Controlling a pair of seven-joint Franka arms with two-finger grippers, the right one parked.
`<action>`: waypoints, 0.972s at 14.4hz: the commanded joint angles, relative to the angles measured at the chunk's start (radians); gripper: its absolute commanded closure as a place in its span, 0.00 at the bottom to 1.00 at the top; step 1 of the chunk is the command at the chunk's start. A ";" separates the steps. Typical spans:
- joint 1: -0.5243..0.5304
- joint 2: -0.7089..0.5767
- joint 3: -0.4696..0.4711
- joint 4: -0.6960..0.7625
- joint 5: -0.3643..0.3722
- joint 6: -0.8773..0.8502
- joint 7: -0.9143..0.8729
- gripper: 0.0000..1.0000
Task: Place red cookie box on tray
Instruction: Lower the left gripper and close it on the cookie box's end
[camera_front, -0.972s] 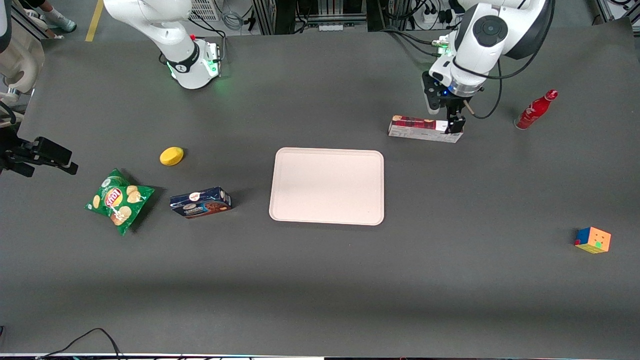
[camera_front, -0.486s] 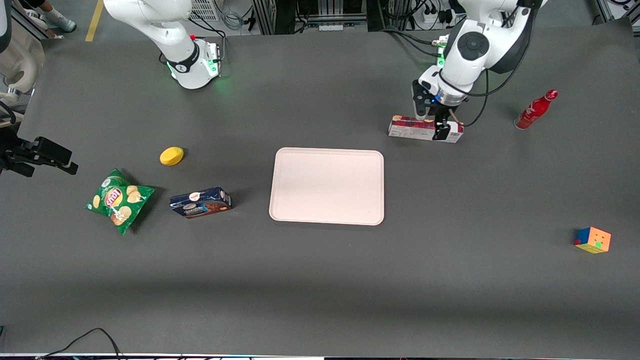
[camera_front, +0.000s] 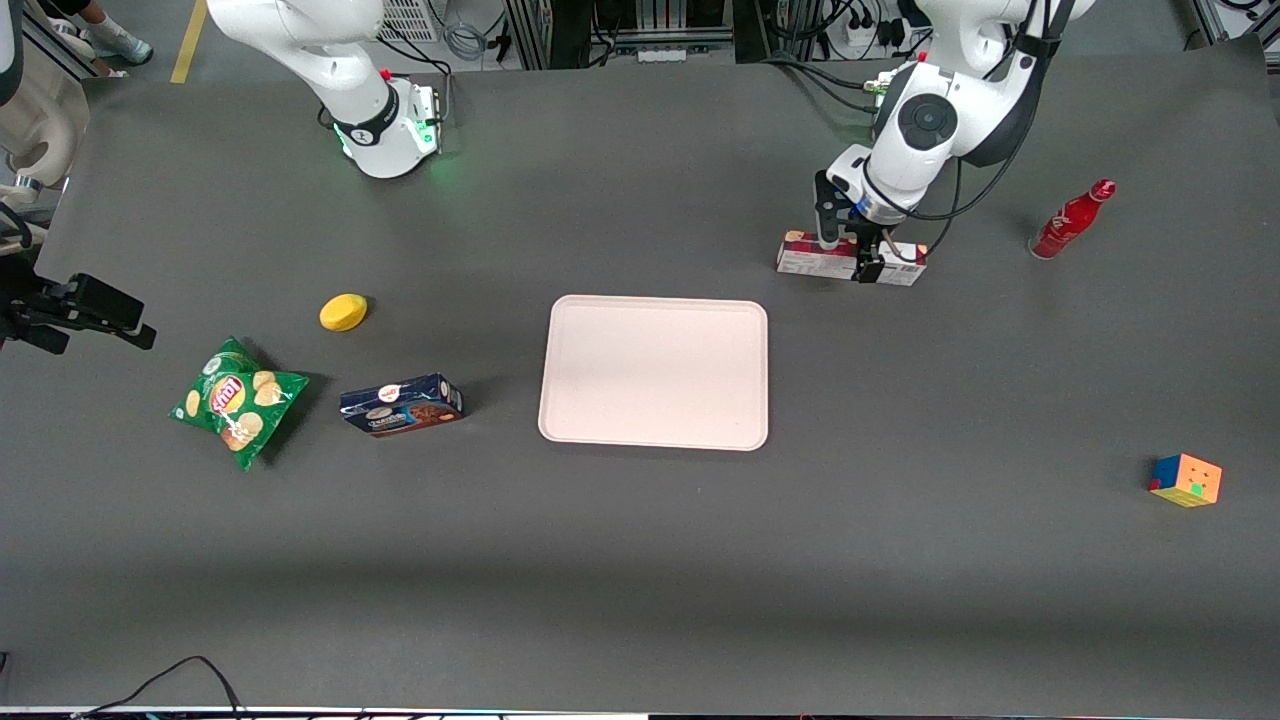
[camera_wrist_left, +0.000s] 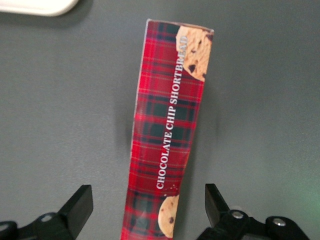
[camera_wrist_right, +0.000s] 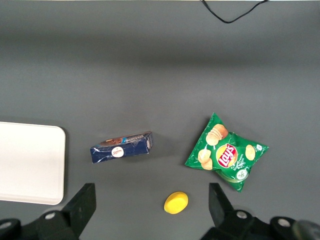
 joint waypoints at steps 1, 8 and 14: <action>0.007 -0.039 -0.020 -0.074 -0.021 0.046 0.031 0.00; 0.009 0.000 -0.026 -0.069 -0.021 0.114 0.036 0.21; 0.042 0.026 -0.024 -0.066 -0.021 0.141 0.108 0.54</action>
